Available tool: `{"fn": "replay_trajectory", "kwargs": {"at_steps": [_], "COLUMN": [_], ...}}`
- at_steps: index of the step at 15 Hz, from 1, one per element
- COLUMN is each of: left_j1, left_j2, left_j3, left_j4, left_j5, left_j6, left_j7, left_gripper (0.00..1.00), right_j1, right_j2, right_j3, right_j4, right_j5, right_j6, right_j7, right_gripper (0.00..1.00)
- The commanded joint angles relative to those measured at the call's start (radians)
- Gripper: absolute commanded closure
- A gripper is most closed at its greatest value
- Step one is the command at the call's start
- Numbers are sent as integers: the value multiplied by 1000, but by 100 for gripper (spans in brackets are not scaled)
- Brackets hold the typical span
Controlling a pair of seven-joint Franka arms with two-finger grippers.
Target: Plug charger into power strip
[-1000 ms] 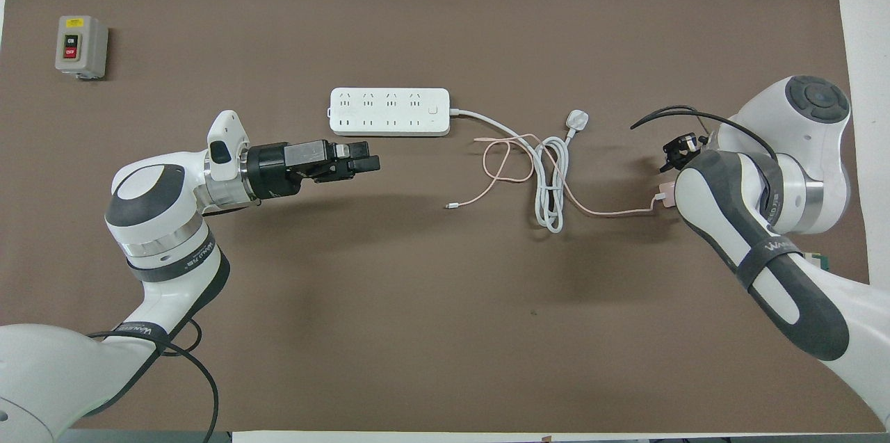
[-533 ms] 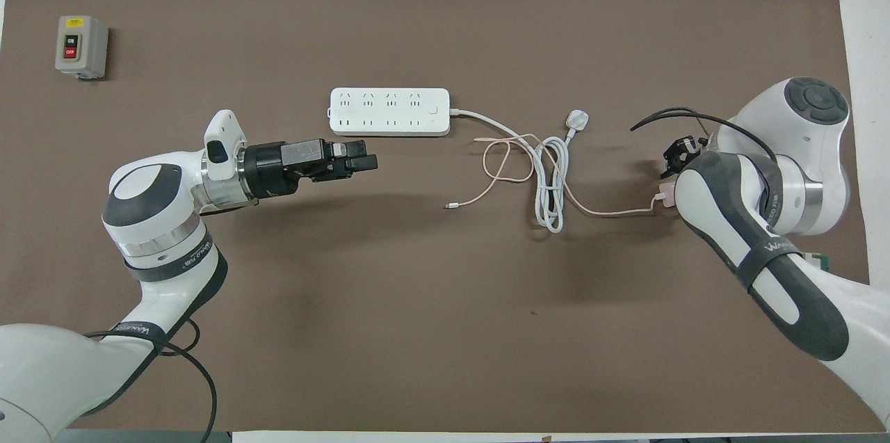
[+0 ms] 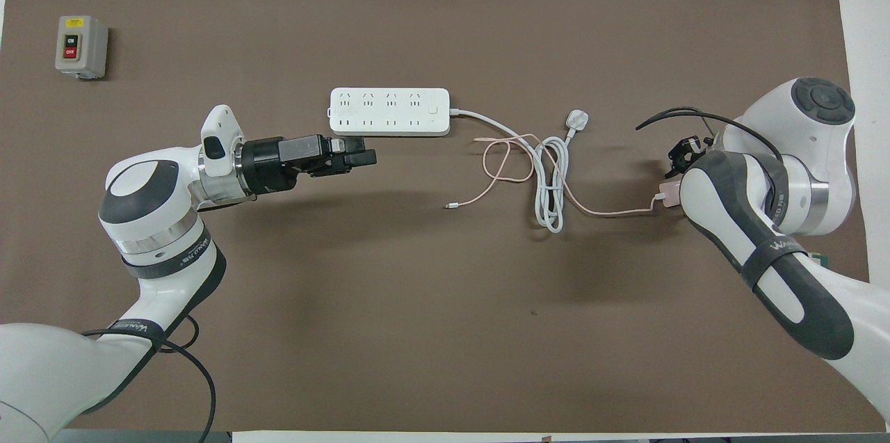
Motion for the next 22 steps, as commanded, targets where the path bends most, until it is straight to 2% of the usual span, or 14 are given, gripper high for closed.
{"fn": "replay_trajectory", "kwargs": {"at_steps": [1,2,4,5,6,9,12,14,17,20,22], "left_j1": [-13,-13,-12,-10,-10,-12,-7,-1,-1,-6,-4], "left_j2": [-8,-8,-8,-8,-8,-8,-10,-11,-11,-10,-10], "left_j3": [4,4,4,4,4,4,4,4,6,4,4], "left_j4": [-1,-2,-3,-3,-3,-3,-3,-6,-7,-3,-3], "left_j5": [-18,-18,-18,-18,-18,-18,-18,-18,-17,-18,-18], "left_j6": [21,23,20,20,18,21,12,3,6,12,9], "left_j7": [14,14,13,14,14,14,14,13,13,13,13], "left_gripper": [0,0,0,0,0,0,0,0,0,0,0], "right_j1": [-15,-15,-15,-15,-14,-8,-1,18,25,80,97], "right_j2": [-14,-15,-15,-15,-15,-15,-15,-18,-76,-124,-146], "right_j3": [8,8,8,8,8,8,10,10,17,20,20], "right_j4": [-21,-22,-22,-22,-22,-22,-1,43,62,68,94], "right_j5": [-15,-15,-15,-16,-15,-16,-18,-18,-13,5,66], "right_j6": [18,19,18,18,18,16,1,-51,-105,-120,-155], "right_j7": [-13,-16,-19,-18,-19,-22,-25,-24,-24,-10,-7], "right_gripper": [20,20,29,38,48,100,100,100,100,100,100]}}
